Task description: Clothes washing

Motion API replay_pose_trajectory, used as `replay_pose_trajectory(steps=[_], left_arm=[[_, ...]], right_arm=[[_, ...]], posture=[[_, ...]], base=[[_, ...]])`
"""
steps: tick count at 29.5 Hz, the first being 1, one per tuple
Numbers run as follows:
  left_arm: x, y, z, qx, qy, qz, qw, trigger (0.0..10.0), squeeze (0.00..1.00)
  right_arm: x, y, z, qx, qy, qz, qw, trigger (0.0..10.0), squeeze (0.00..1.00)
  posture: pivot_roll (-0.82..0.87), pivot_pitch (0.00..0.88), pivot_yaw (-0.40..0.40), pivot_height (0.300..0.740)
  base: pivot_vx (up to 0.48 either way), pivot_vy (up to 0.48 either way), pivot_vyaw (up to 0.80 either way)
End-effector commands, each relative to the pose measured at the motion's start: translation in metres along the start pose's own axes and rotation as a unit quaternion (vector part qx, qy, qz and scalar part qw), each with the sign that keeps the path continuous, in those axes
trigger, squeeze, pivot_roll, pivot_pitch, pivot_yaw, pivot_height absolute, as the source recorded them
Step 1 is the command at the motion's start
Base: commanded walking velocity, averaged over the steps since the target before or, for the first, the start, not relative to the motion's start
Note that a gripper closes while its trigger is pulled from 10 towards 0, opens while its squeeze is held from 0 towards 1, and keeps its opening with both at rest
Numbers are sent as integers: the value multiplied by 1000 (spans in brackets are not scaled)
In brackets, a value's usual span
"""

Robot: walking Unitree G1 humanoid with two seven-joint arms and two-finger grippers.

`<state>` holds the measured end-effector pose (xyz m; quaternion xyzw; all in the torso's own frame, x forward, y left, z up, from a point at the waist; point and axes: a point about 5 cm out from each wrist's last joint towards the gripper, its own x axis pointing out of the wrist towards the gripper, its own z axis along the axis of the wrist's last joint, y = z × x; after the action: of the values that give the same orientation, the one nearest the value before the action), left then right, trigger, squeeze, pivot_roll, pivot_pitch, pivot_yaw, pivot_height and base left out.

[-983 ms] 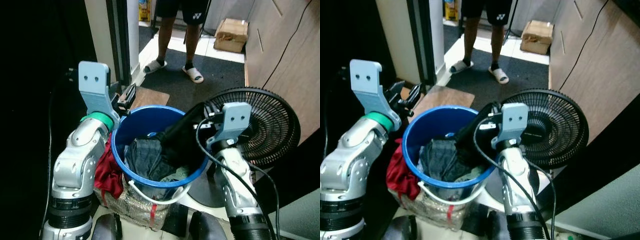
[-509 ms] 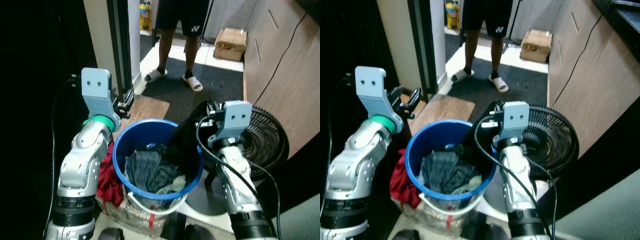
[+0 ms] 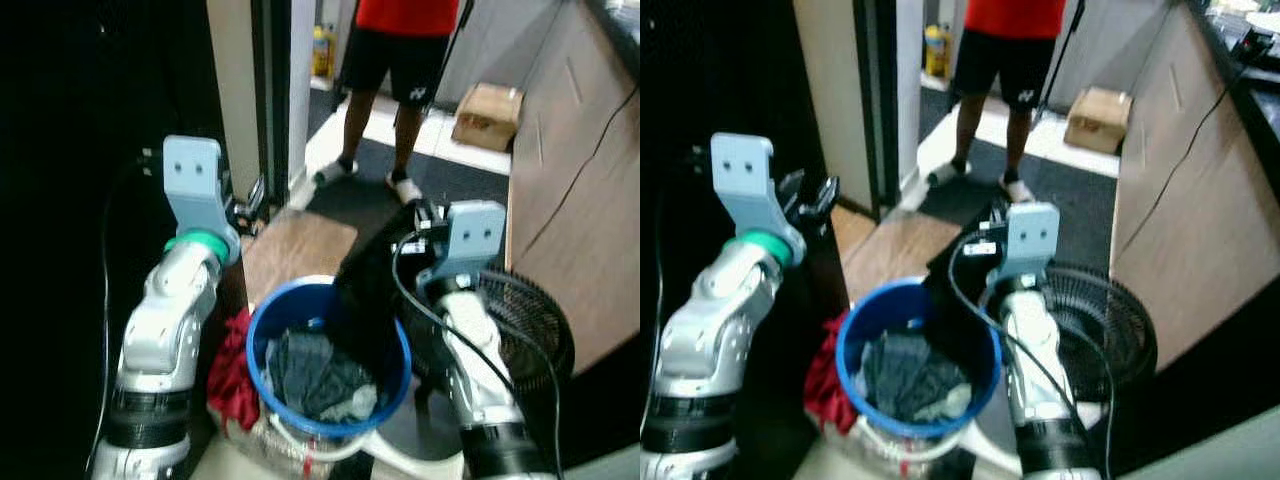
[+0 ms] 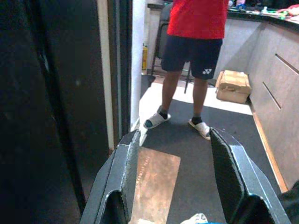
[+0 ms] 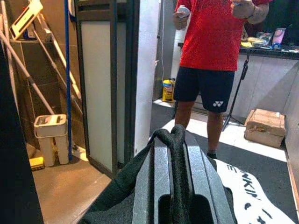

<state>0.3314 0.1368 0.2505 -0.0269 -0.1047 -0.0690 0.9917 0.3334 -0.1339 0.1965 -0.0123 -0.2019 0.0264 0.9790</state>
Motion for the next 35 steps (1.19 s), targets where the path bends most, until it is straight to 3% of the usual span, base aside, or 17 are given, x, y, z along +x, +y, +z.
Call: replay_pose_trajectory(steps=[1, 9, 15, 17, 21, 29, 35], left_arm=[[0, 0, -6, -2, 10, -1, 1000, 10000, 0], [2, 0, -7, -4, 11, 3, 1000, 10000, 0], [-1, 4, -23, 12, 31, 7, 999, 10000, 0], [-12, 11, -40, 38, 54, 11, 998, 10000, 0], [-20, 16, -44, 48, 63, 17, 997, 10000, 0], [-20, 15, -44, 45, 62, 20, 997, 10000, 0], [-11, 4, -37, 44, 42, 4, 998, 10000, 0]], right_arm=[[-2, -1, -4, 2, 7, -6, 1000, 10000, 0], [0, -4, -4, -6, 7, -18, 1000, 10000, 0], [-4, -3, -13, -25, 26, -12, 999, 10000, 0], [-20, -2, -33, -40, 66, 1, 997, 10000, 0], [-37, 0, -43, -38, 82, 10, 996, 10000, 0], [-37, 0, -44, -39, 83, 3, 996, 10000, 0], [-22, 2, -36, -23, 68, -7, 997, 10000, 0]], posture=[[100, 0, -7, 740], [100, 0, -8, 740], [95, 0, -8, 740], [101, 0, -10, 740], [104, 0, -12, 740], [104, 0, -12, 740], [108, 0, -11, 740]], base=[[0, 0, 0], [0, 0, 0], [0, 0, 0], [0, 0, 0], [0, 0, 0], [0, 0, 0], [0, 0, -533]])
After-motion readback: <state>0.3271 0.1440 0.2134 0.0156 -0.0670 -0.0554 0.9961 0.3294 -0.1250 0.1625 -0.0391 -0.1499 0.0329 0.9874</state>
